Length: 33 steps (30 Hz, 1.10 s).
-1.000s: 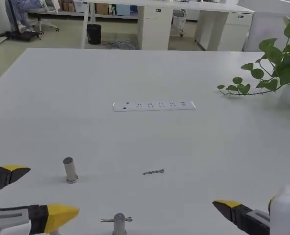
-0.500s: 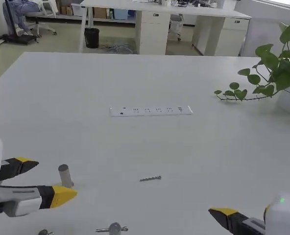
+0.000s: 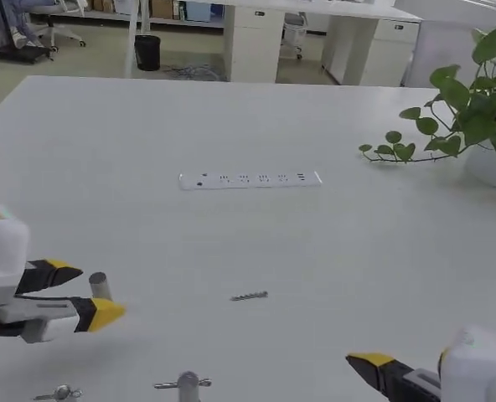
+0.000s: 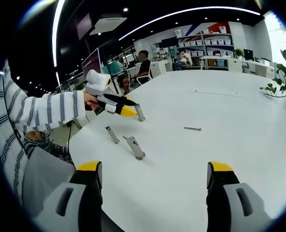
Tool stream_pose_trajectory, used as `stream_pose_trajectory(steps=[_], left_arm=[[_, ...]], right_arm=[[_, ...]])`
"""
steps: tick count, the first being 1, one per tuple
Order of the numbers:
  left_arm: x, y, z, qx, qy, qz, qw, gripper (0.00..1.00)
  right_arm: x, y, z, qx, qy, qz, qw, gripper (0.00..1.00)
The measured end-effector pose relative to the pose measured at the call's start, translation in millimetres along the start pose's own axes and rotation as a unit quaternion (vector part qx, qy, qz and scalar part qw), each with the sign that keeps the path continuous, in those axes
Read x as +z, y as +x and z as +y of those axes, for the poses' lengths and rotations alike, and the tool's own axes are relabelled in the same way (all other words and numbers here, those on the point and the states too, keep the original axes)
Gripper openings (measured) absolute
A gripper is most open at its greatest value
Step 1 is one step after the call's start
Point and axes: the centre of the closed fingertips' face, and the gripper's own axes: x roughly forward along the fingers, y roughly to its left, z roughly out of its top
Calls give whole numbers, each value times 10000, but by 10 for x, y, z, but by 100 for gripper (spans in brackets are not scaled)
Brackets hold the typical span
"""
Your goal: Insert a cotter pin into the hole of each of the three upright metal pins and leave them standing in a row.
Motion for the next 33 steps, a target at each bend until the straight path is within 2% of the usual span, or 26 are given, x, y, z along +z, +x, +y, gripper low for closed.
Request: stream_pose_trajectory(steps=[3, 5, 9, 12, 18, 21, 25, 33], left_arm=[[-30, 39, 8, -9, 60, 65, 10000, 45], [-54, 61, 30, 25, 0, 122, 9999, 44], [-70, 95, 44, 25, -29, 121, 9999, 39], [-69, 122, 71, 37, -137, 93, 9999, 40], [-82, 176, 84, 50, -174, 80, 9998, 33], [-97, 194, 100, 102, -166, 90, 9998, 26], [-99, 209, 97, 67, -203, 66, 9997, 13], [-60, 203, 109, 119, -122, -19, 9999, 11]], right_arm=[[-11, -3, -10, -14, 0, 24, 10000, 88], [-16, -3, -15, -25, 12, 35, 10000, 88], [-25, 5, -22, -38, 25, 60, 10000, 88], [-40, 18, -14, -20, 32, 98, 9999, 86], [-55, 37, 12, 2, 27, 139, 9999, 86], [-56, 40, 15, 1, 27, 161, 9999, 86], [-70, 41, -5, -35, 17, 212, 9998, 86], [-65, 48, -1, -39, 4, 220, 9997, 85]])
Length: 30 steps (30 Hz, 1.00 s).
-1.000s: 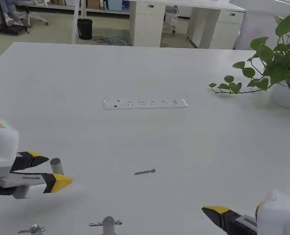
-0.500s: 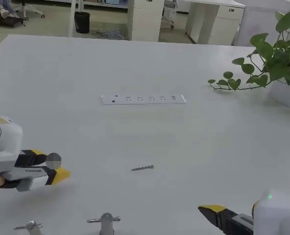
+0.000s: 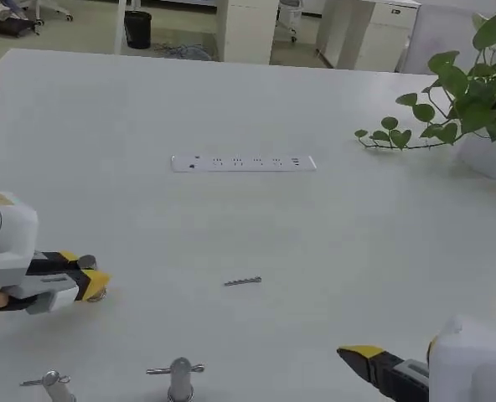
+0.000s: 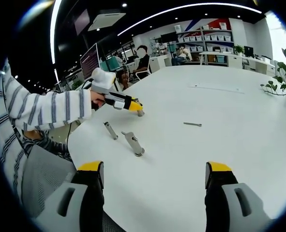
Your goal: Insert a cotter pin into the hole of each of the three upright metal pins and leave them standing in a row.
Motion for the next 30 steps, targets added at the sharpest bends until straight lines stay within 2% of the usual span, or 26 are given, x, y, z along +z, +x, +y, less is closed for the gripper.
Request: stream_pose_trajectory(steps=[12, 15, 20, 27, 30], left_arm=[[-4, -16, -3, 56, 73, 37, 10000, 10], [-2, -23, 13, 103, -125, 24, 9999, 10], [-8, -57, -1, 133, -96, 64, 9998, 9], [90, -177, -60, 73, 55, -16, 10000, 9], [135, -246, -95, 52, 29, -83, 9999, 9]], right_arm=[[21, 19, 25, 54, -64, -8, 10000, 85], [26, 23, 28, 61, -72, -13, 10000, 85], [50, 16, 36, 64, -109, -43, 9999, 85], [57, 19, 59, 89, -135, -57, 9999, 85], [61, 23, 79, 114, -168, -64, 9998, 85]])
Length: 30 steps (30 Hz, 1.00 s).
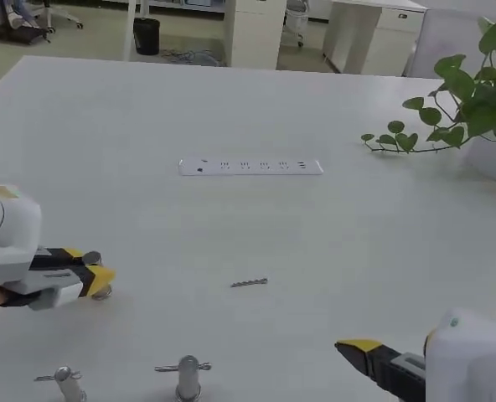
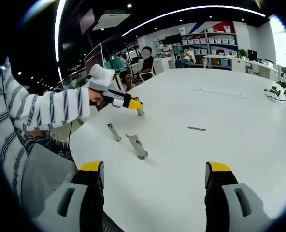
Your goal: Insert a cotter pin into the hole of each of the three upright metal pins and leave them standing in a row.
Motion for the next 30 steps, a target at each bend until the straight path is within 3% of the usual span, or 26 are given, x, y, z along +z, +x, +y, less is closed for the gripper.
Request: stream_pose_trajectory(steps=[20, 30], left_arm=[[195, -533, -362, -101, 52, -307, 9995, 9], [200, -772, -662, -267, 286, -408, 9984, 9]], right_arm=[[5, -1, 96, 117, -137, -18, 9998, 85], [50, 19, 157, 194, -305, 20, 9993, 85]])
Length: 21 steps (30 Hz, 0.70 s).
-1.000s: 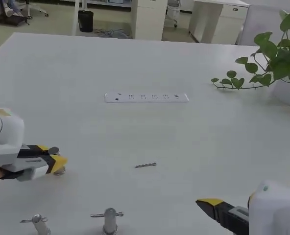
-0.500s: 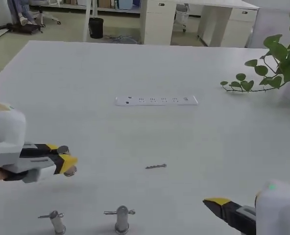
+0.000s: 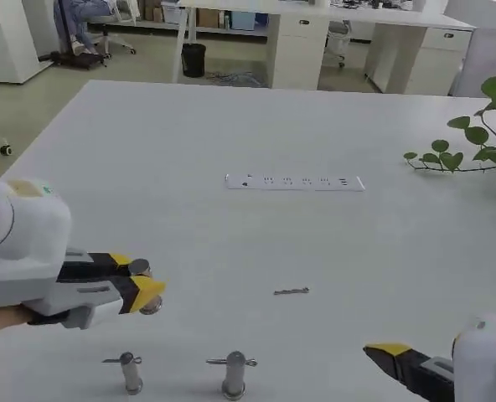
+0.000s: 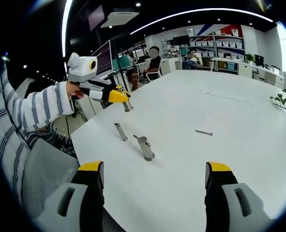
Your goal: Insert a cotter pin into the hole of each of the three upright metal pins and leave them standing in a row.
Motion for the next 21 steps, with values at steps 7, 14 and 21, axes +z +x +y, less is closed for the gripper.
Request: stream_pose_trajectory(steps=[7, 14, 21], left_arm=[[-108, -118, -259, -74, 279, 146, 9995, 9], [-250, -171, -456, -176, 150, 171, 9996, 9], [-382, -129, -594, -155, 32, 245, 9996, 9]], right_arm=[[-5, 16, 50, 59, -80, 53, 9999, 85], [-10, 15, 79, 73, -112, 73, 9999, 85], [-25, 29, 41, -72, -59, 47, 9999, 89]])
